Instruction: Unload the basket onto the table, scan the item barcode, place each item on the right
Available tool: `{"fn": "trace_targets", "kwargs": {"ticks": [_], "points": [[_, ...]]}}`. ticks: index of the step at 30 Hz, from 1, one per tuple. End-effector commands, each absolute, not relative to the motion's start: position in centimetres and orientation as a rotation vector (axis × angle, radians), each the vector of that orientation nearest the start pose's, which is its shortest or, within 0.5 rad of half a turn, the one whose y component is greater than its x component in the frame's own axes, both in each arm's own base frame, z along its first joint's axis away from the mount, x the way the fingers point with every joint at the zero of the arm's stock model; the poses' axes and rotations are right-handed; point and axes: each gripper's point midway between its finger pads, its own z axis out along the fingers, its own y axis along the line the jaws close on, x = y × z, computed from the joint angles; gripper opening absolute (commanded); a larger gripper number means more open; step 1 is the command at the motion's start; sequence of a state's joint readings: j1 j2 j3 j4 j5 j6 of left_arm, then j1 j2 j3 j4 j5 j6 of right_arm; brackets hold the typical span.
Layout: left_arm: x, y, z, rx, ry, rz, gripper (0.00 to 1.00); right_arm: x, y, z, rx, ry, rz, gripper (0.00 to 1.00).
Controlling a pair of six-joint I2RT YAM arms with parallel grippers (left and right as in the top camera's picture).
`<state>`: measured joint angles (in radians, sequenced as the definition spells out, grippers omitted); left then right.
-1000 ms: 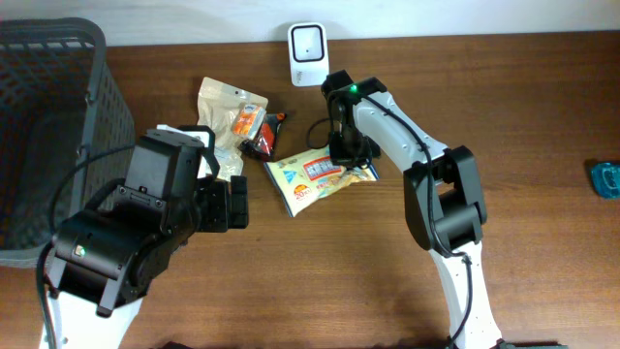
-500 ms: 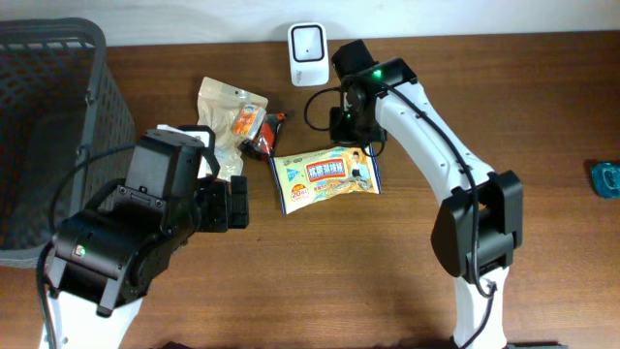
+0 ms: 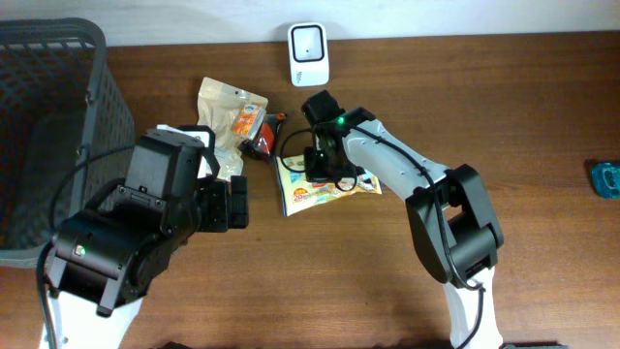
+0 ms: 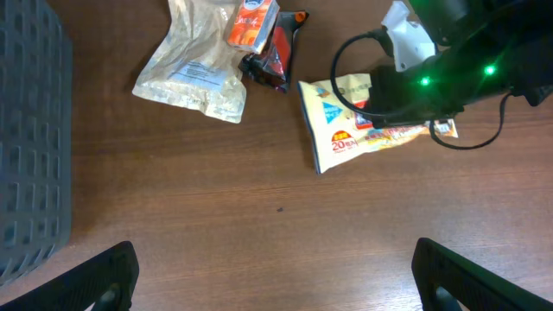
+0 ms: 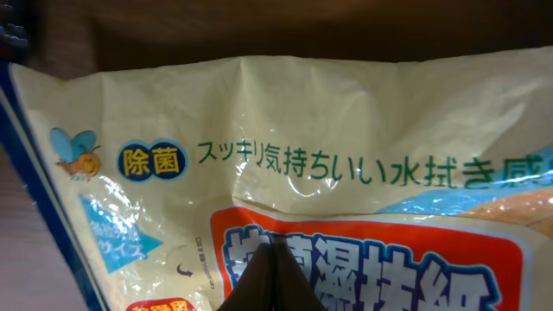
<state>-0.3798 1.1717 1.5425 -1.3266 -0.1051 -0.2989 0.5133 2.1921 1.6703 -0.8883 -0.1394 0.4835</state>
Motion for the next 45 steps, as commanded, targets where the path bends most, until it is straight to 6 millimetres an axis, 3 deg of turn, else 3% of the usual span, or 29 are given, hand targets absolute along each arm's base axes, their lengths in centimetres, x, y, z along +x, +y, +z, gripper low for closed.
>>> {"fn": "trace_targets", "kwargs": {"ticks": [1,6,9,11,14,22,24,26,28,32,33,34,35,38,45], "points": [[25.3,-8.3,30.2,0.058,2.524,-0.151,0.99,37.5,21.7,0.9,0.036,3.085,0.093,0.04],[25.3,-8.3,30.2,0.058,2.524,-0.151,0.99,39.8,19.1,9.4,0.062,2.915,-0.051,0.04],[25.3,-8.3,30.2,0.058,2.524,-0.151,0.99,39.9,17.1,11.8,0.1,2.877,-0.114,0.04],[25.3,-8.3,30.2,0.058,2.524,-0.151,0.99,39.4,15.9,11.9,0.124,2.906,-0.142,0.05],[25.3,-8.3,30.2,0.058,2.525,-0.151,0.99,37.8,14.0,9.5,0.16,3.006,-0.204,0.04],[25.3,-8.3,30.2,0.058,2.524,-0.151,0.99,35.6,13.7,2.0,0.21,3.075,-0.205,0.04],[25.3,-8.3,30.2,0.058,2.524,-0.151,0.99,35.1,13.4,1.3,0.248,3.079,-0.214,0.04],[25.3,-8.3,30.2,0.058,2.524,-0.151,0.99,35.2,13.3,1.9,0.252,3.073,-0.217,0.04],[25.3,-8.3,30.2,0.058,2.524,-0.151,0.99,35.7,13.0,3.8,0.257,3.053,-0.222,0.04],[25.3,-8.3,30.2,0.059,2.525,-0.151,0.99,37.1,11.4,11.6,0.252,2.955,-0.303,0.05],[25.3,-8.3,30.2,0.058,2.524,-0.151,0.99,37.3,11.1,13.7,0.265,2.932,-0.29,0.27],[25.3,-8.3,30.2,0.058,2.524,-0.151,0.99,37.6,10.5,16.2,0.279,2.903,-0.261,0.78],[25.3,-8.3,30.2,0.058,2.524,-0.151,0.99,37.9,10.1,17.6,0.279,2.885,-0.24,0.99],[25.3,-8.3,30.2,0.058,2.524,-0.151,0.99,38.5,8.8,20.9,0.219,2.857,-0.109,0.99],[25.8,-8.8,30.6,0.059,2.496,-0.179,0.99,38.3,4.4,21.1,0.239,2.898,-0.094,0.99]]}}
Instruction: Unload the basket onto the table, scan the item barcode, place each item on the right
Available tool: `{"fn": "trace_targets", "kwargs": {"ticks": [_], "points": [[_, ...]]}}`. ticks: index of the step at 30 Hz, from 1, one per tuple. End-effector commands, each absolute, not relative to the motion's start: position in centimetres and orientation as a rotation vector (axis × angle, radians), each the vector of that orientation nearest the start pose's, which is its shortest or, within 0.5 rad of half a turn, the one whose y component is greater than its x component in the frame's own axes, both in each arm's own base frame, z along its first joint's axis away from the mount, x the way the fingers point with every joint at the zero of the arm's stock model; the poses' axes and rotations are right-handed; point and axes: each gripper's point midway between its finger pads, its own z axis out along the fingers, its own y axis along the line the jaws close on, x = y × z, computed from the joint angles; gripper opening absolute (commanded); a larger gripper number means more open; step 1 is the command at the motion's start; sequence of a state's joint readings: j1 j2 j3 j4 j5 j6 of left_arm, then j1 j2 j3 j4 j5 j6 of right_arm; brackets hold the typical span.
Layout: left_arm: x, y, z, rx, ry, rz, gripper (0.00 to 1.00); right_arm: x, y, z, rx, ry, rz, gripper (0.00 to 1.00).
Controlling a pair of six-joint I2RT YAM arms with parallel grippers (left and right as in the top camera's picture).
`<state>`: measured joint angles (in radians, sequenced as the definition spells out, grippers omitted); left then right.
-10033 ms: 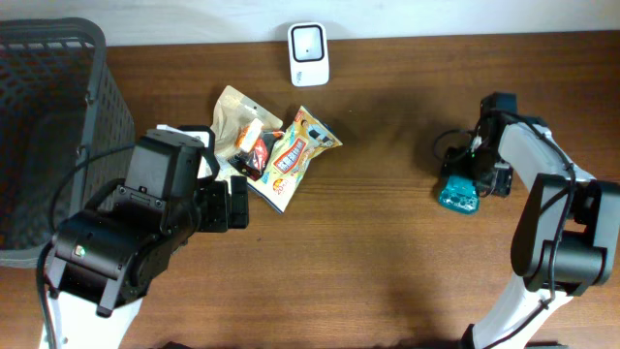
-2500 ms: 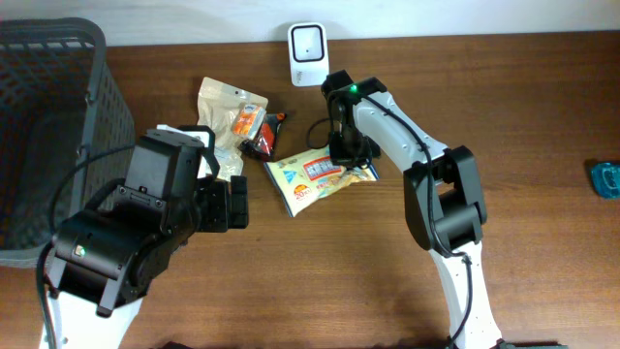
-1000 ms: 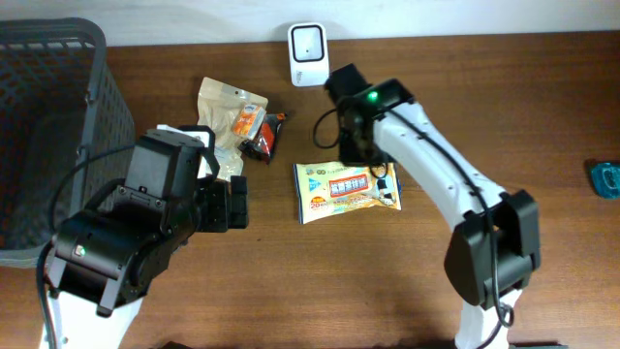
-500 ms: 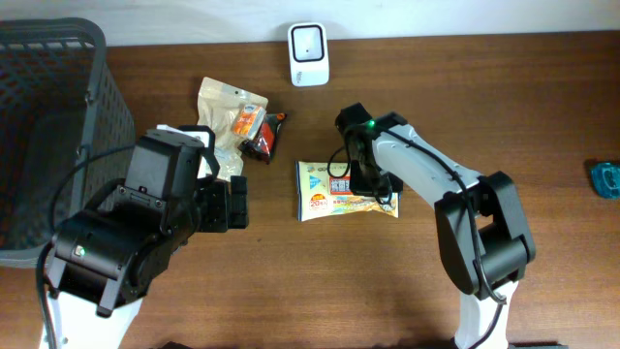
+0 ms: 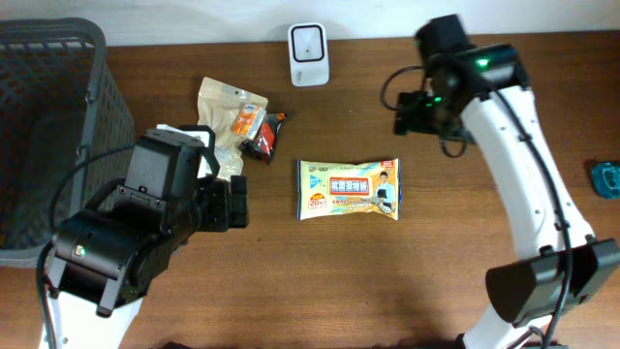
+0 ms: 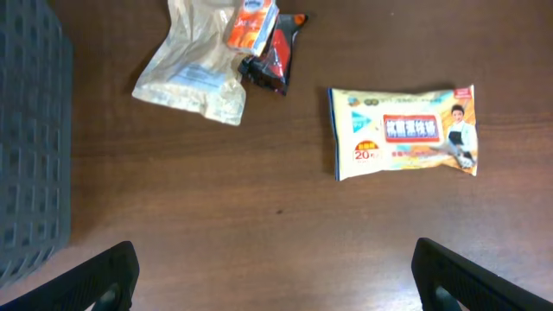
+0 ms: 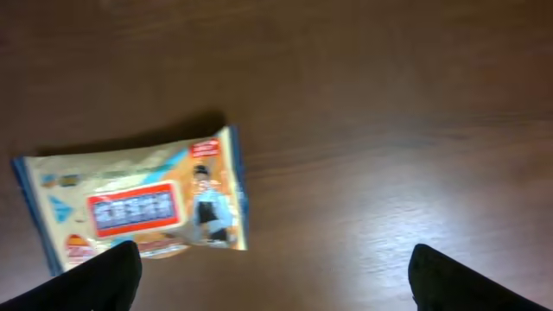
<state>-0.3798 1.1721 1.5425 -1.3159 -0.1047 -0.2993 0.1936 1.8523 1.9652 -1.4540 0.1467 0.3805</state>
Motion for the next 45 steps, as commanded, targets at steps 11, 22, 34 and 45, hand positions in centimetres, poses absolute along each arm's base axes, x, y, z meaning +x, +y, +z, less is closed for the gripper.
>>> {"fn": "trace_targets", "kwargs": {"ticks": [11,22,34,45], "points": [[26.4,-9.4,31.1,0.066,2.465,-0.22,0.99,39.4,4.3,20.9,0.282,2.874,-0.033,0.36],[29.6,-13.1,27.0,-0.054,2.61,-0.383,0.6,39.2,4.1,19.0,0.283,2.905,-0.055,0.67],[35.9,-21.8,11.6,-0.004,2.968,-0.724,0.0,37.0,12.0,8.6,0.096,2.995,0.634,0.04],[38.2,-26.6,1.1,0.019,3.023,-1.066,0.0,36.2,11.8,1.4,0.296,2.963,0.649,0.04]]}}
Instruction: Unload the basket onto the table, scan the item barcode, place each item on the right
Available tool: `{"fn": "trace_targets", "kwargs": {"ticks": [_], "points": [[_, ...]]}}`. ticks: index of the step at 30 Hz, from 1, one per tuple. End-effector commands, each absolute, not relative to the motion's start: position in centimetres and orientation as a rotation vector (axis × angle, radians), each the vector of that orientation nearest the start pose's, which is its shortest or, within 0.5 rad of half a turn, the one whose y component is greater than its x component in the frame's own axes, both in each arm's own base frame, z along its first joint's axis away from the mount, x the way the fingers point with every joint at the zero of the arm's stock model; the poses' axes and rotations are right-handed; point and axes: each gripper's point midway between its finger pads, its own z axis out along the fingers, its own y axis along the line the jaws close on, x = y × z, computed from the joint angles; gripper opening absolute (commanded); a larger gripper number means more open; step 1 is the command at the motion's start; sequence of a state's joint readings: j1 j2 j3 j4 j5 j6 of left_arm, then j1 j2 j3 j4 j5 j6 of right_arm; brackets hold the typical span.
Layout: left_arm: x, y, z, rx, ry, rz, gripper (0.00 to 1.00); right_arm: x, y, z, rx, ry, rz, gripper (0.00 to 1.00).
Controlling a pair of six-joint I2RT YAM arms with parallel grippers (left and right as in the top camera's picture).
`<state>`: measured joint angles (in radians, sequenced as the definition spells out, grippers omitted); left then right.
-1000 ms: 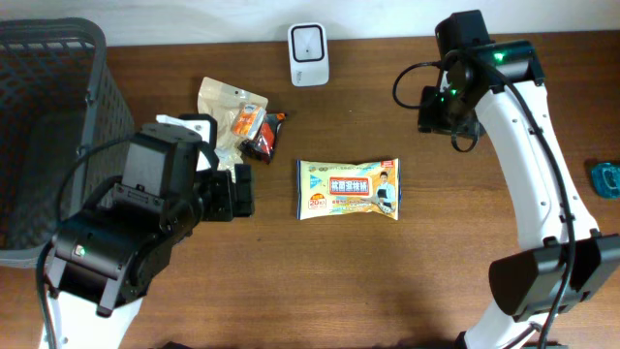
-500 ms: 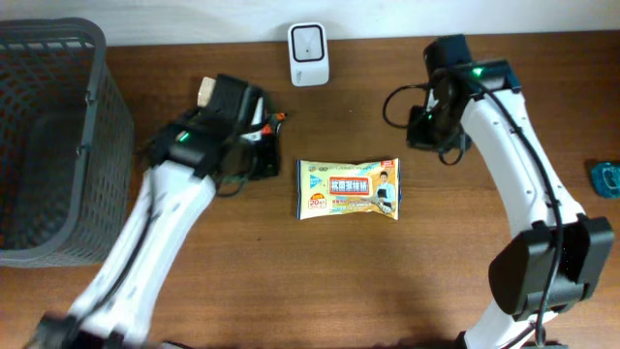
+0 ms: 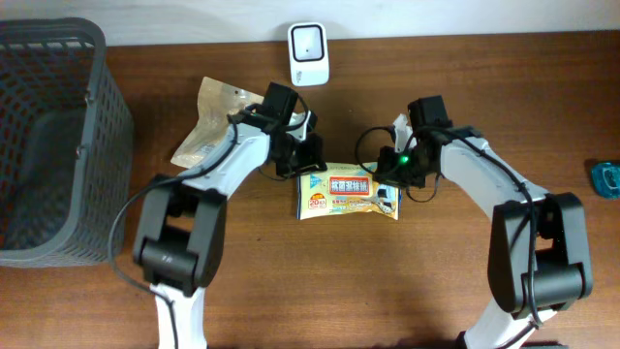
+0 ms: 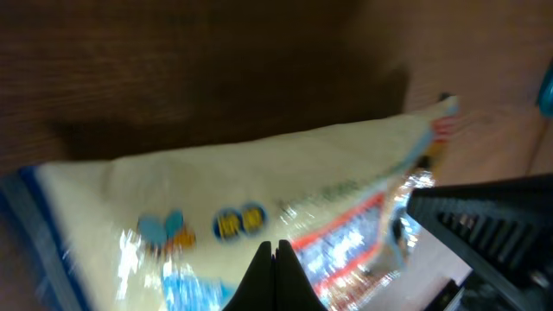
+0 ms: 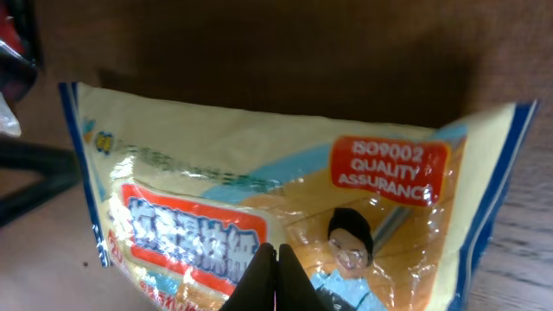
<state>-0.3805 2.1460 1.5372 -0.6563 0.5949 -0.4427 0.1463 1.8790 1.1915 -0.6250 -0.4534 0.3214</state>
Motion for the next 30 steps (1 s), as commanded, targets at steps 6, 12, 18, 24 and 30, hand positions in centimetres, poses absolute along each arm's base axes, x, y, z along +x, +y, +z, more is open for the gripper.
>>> {"fn": "trace_targets", "kwargs": {"ticks": [6,12,18,24,30], "points": [[38.6,-19.8,-1.3,-0.139,3.13,-0.571,0.0,35.3,7.9,-0.1,0.35,3.03,0.289,0.04],[40.9,-15.3,4.6,-0.228,3.027,-0.403,0.0,36.5,7.3,4.1,0.342,3.055,0.214,0.04],[40.4,-16.2,11.9,-0.134,2.893,-0.461,0.0,36.6,10.5,8.9,0.182,3.082,0.49,0.04],[38.4,-14.5,10.5,-0.254,2.974,-0.245,0.0,37.6,15.2,9.2,-0.03,2.974,0.747,0.04],[38.5,-9.5,10.1,-0.555,2.93,0.008,0.0,38.8,19.5,7.2,-0.018,2.868,0.79,0.04]]}}
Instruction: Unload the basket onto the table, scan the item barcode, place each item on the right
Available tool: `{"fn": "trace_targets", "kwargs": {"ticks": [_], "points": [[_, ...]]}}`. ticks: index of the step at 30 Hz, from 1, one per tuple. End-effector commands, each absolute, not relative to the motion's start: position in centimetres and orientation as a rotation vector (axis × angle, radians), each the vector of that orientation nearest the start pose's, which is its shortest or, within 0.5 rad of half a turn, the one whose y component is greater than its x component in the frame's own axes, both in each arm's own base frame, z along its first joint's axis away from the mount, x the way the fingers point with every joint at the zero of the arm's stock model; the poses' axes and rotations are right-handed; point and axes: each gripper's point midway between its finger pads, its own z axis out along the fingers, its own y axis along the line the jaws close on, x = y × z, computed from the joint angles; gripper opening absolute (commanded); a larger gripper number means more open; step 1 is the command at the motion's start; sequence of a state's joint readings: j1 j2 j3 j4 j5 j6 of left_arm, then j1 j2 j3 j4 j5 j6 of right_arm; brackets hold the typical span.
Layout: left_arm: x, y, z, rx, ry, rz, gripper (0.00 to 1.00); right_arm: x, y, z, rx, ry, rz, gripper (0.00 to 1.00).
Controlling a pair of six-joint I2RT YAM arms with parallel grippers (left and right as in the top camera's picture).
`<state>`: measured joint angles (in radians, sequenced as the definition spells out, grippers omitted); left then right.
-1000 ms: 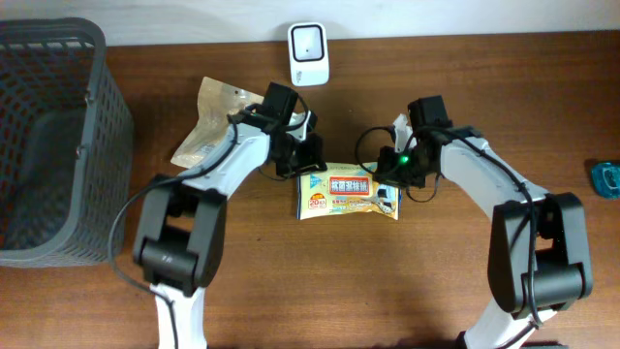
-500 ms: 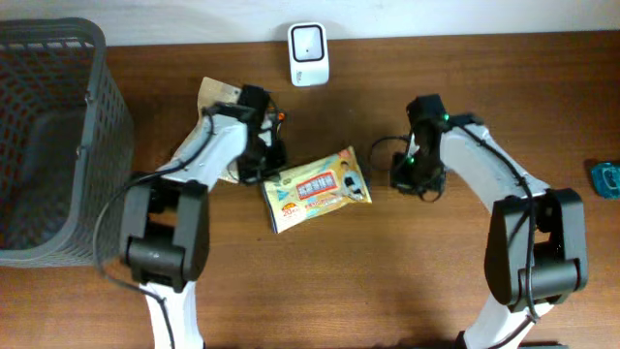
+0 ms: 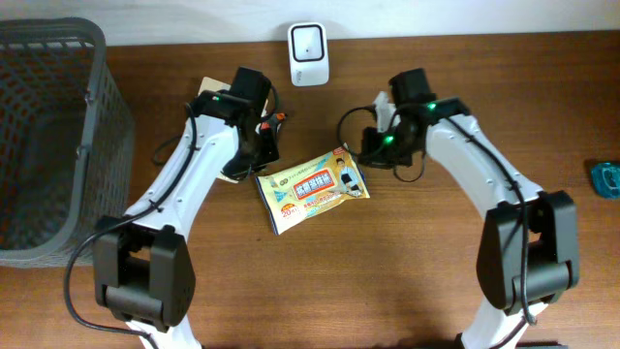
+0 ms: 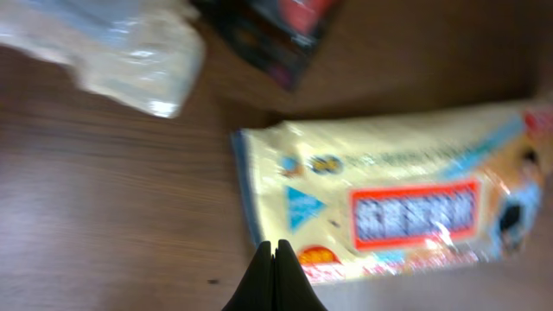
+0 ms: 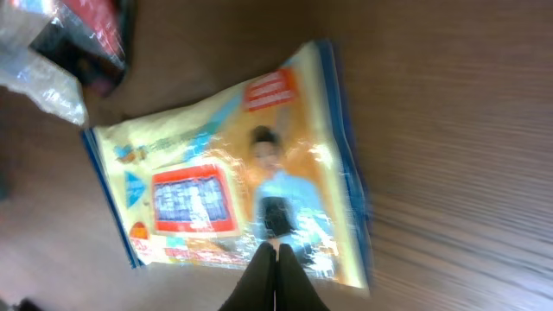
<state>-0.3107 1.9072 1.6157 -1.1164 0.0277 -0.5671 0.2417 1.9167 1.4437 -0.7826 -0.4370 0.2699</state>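
The yellow wet-wipes pack [image 3: 312, 189] lies printed side up on the brown table [image 3: 387, 281], turned so its left end sits nearer the front. The white barcode scanner [image 3: 308, 42] stands at the back edge. My left gripper [image 3: 258, 147] hovers just beyond the pack's left end, and my right gripper [image 3: 376, 147] hangs just beyond its right end. In the left wrist view the shut gripper [image 4: 276, 247] points at the lower left corner of the pack [image 4: 406, 207]. The shut right gripper [image 5: 276, 249] points at the near edge of the pack [image 5: 233, 190].
A dark grey basket [image 3: 48, 126] fills the left side. A beige pouch [image 3: 206, 92] and a red-black packet [image 3: 275, 120] lie behind the left gripper. A teal object [image 3: 606, 178] shows at the right edge.
The pack has turned counter-clockwise and shifted slightly left and toward the front. Both grippers, then down at its ends, now stand back from it toward the rear, still shut.
First the right gripper was shut, down on the pack beside the pile, with the left arm parked front left. Then the pack lay level mid-table and the right gripper was open, far off. Then both shut grippers stood at its ends. Now it lies turned.
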Motion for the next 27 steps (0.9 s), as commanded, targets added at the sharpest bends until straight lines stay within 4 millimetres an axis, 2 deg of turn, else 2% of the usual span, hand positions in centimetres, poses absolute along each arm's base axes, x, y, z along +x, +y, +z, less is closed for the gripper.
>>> {"fn": "trace_targets", "kwargs": {"ticks": [1,4,7,10,13,14,16,20,24,27], "points": [[38.5,-9.0,10.1,-0.573,2.931,0.011,0.0,38.8,20.1,6.8,-0.004,2.86,0.8,0.04],[38.1,-7.6,10.0,-0.625,2.945,0.032,0.0,38.7,21.2,5.4,0.058,2.856,0.817,0.04],[37.3,-6.4,9.9,-0.658,2.977,0.062,0.0,38.7,20.2,2.8,0.116,2.897,0.668,0.04],[37.1,-6.8,9.8,-0.565,3.013,0.038,0.0,38.8,17.9,0.3,0.166,2.938,0.453,0.04],[36.8,-7.5,9.8,-0.513,3.038,-0.007,0.0,37.8,14.2,-1.0,0.327,2.981,0.179,0.04],[36.8,-7.7,9.7,-0.507,3.041,-0.013,0.0,37.2,13.1,-1.1,0.385,2.994,0.095,0.04],[36.6,-8.2,9.6,-0.49,3.048,-0.031,0.0,36.2,12.4,-0.9,0.421,3.023,0.048,0.04],[36.5,-11.4,8.7,-0.338,3.076,-0.224,0.0,34.6,11.8,0.4,0.443,3.063,0.016,0.04],[36.1,-14.6,7.8,-0.264,3.075,-0.386,0.0,34.4,11.7,3.0,0.44,3.031,0.043,0.04],[36.7,-16.5,7.8,-0.191,3.032,-0.421,0.0,35.0,11.9,4.8,0.355,2.983,0.08,0.04]]}}
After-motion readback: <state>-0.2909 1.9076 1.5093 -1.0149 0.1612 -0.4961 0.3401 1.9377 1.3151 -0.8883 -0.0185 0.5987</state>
